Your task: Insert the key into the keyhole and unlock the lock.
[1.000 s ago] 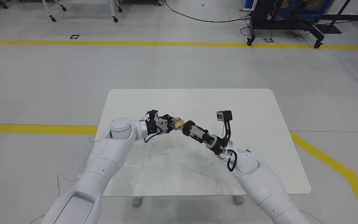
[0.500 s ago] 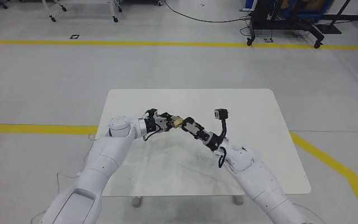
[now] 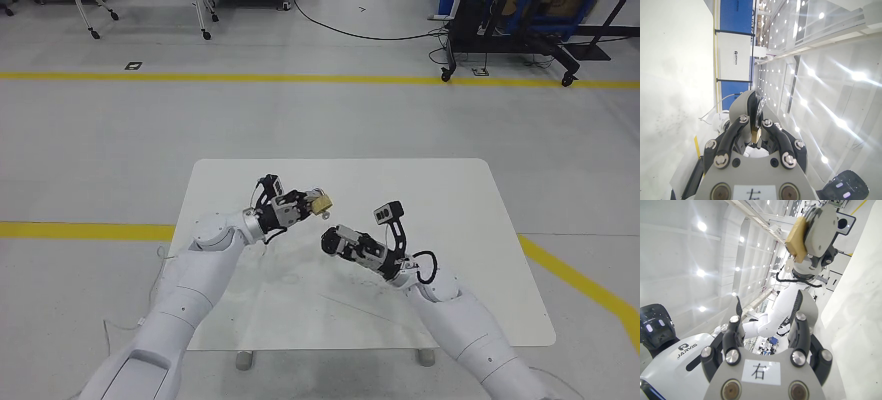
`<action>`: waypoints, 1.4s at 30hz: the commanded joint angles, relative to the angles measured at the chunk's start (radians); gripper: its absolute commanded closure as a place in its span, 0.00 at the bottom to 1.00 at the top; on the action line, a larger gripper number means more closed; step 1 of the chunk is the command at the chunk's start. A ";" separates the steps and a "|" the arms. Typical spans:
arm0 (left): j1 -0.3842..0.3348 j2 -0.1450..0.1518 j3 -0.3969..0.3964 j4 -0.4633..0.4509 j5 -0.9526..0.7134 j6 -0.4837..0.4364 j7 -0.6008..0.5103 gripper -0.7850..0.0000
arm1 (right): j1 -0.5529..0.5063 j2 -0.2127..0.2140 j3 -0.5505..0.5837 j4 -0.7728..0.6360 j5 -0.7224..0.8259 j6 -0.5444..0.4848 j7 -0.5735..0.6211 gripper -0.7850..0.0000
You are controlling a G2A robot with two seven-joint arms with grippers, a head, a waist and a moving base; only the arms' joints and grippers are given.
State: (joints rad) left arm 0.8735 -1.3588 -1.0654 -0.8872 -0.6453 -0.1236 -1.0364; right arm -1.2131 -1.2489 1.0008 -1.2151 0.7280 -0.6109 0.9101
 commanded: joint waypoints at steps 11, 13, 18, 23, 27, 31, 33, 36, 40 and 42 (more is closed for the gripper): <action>0.005 0.005 -0.007 -0.013 0.009 -0.007 -0.045 1.00 | 0.062 -0.030 -0.039 0.087 0.047 0.027 0.005 0.66; 0.005 0.005 -0.007 -0.012 0.010 -0.007 -0.047 1.00 | 0.067 -0.033 -0.042 0.097 0.044 0.029 0.003 0.70; 0.004 0.005 -0.006 -0.013 0.014 -0.008 -0.052 1.00 | 0.075 -0.041 -0.047 0.117 0.042 0.034 -0.008 1.00; 0.003 0.006 -0.007 -0.014 0.016 -0.013 -0.057 1.00 | 0.076 -0.048 -0.044 0.130 0.061 0.036 -0.013 1.00; 0.003 0.005 -0.005 -0.016 0.023 -0.029 -0.058 1.00 | 0.072 -0.054 -0.041 0.133 0.116 0.052 0.012 1.00; 0.005 0.005 -0.005 -0.018 0.022 -0.043 -0.058 1.00 | 0.076 -0.062 -0.041 0.151 0.168 0.075 0.052 1.00; 0.004 0.004 -0.005 -0.017 0.024 -0.048 -0.052 1.00 | 0.079 -0.066 -0.045 0.160 0.181 0.088 0.061 1.00; 0.005 0.004 -0.005 -0.018 0.030 -0.064 -0.047 1.00 | 0.083 -0.071 -0.045 0.172 0.201 0.101 0.074 1.00; 0.002 0.006 -0.007 -0.019 0.062 -0.093 -0.022 1.00 | 0.099 -0.069 -0.037 0.197 0.090 0.054 0.024 1.00; 0.001 0.009 -0.006 -0.019 0.116 -0.125 0.021 1.00 | 0.095 -0.067 -0.032 0.187 0.038 0.039 -0.005 0.95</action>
State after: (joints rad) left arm 0.8746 -1.3511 -1.0728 -0.9059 -0.5613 -0.2318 -1.0412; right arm -1.1152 -1.3169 0.9658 -1.0220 0.7968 -0.5652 0.9202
